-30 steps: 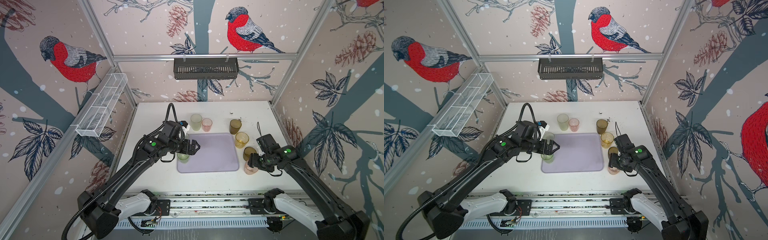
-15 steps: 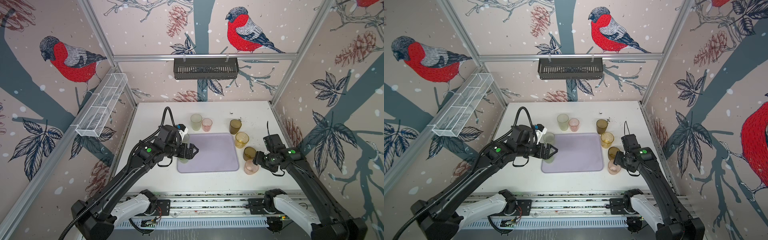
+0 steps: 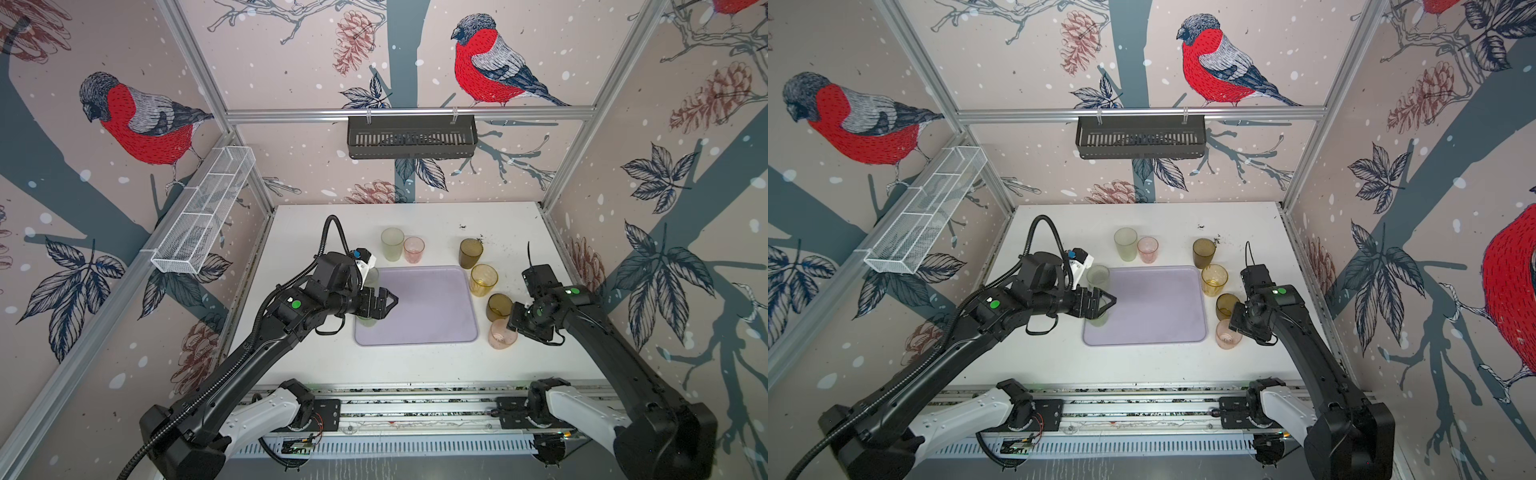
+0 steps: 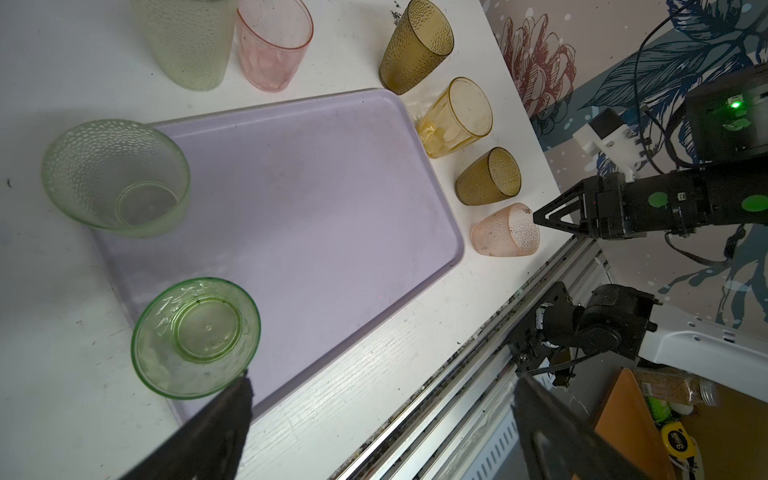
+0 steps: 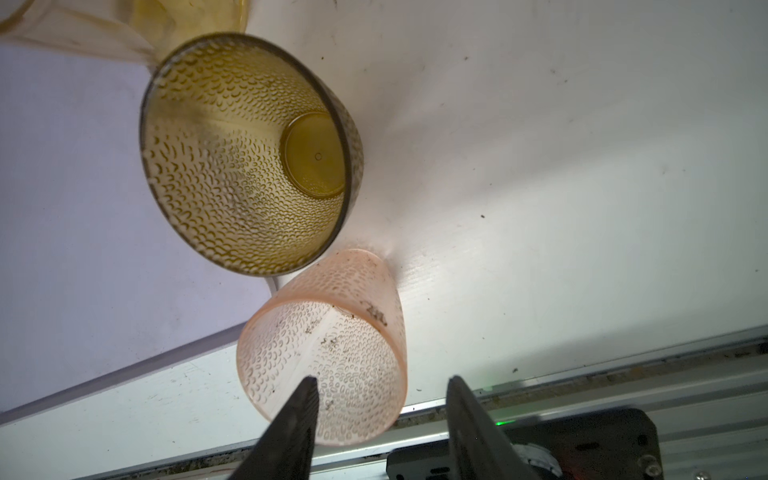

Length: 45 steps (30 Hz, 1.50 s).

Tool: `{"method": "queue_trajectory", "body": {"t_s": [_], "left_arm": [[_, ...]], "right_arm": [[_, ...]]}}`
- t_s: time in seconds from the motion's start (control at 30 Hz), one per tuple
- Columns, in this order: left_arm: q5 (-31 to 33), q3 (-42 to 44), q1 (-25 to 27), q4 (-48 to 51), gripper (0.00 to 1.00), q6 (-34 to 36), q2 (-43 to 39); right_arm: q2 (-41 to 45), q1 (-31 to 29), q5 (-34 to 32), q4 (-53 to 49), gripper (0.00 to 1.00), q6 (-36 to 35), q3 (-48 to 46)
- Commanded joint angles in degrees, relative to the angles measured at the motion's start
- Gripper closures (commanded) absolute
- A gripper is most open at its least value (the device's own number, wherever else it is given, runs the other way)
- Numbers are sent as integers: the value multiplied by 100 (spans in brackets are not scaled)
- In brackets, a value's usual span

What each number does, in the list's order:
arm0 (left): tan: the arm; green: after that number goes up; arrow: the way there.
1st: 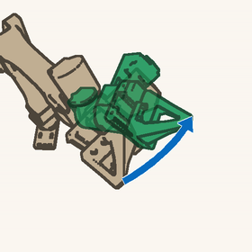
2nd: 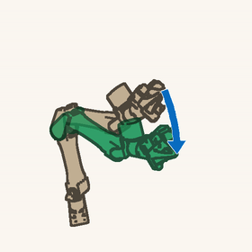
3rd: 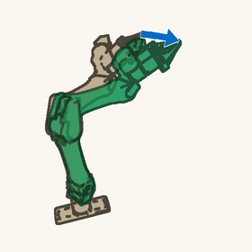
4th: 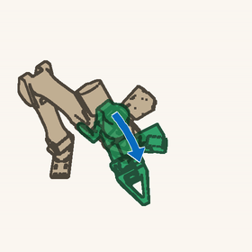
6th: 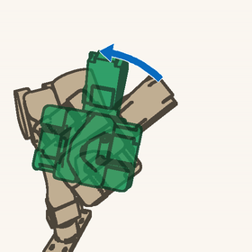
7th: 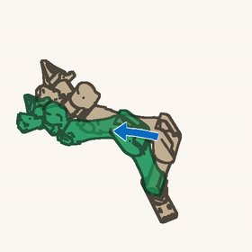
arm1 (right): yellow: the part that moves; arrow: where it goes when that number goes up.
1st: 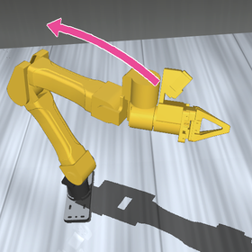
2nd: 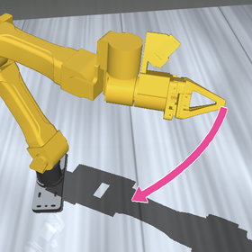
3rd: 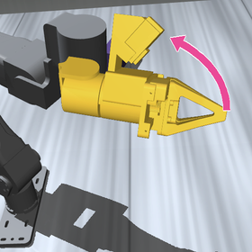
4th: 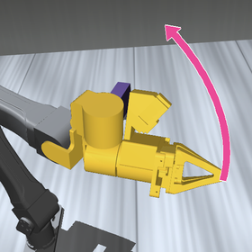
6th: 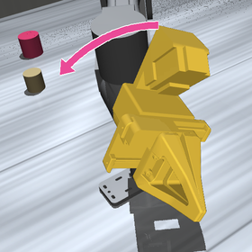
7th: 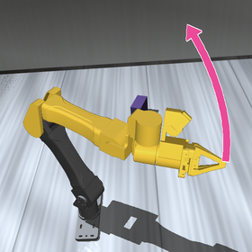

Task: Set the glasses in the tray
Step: 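Lower the right gripper over the peach cup nearest the robot, then close the right gripper on the rim of the peach cup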

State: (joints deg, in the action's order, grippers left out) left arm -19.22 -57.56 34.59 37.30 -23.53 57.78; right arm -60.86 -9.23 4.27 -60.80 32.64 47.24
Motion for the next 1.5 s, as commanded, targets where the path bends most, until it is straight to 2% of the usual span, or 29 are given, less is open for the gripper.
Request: {"method": "queue_trajectory", "body": {"t_s": [0.0,0.37,1.1,1.47], "left_arm": [[8,-30,-28,-383,3,166,32],[-112,-284,-53,-510,3,122,155],[-244,-326,-207,-688,3,-37,190],[-336,-335,-602,-760,5,-131,23]], "right_arm": [[-55,19,-5,41,51,-69,10],[-316,27,3,210,63,-170,-58],[-388,-6,69,365,76,-342,-189],[-387,-131,43,410,81,-362,-234]]}}
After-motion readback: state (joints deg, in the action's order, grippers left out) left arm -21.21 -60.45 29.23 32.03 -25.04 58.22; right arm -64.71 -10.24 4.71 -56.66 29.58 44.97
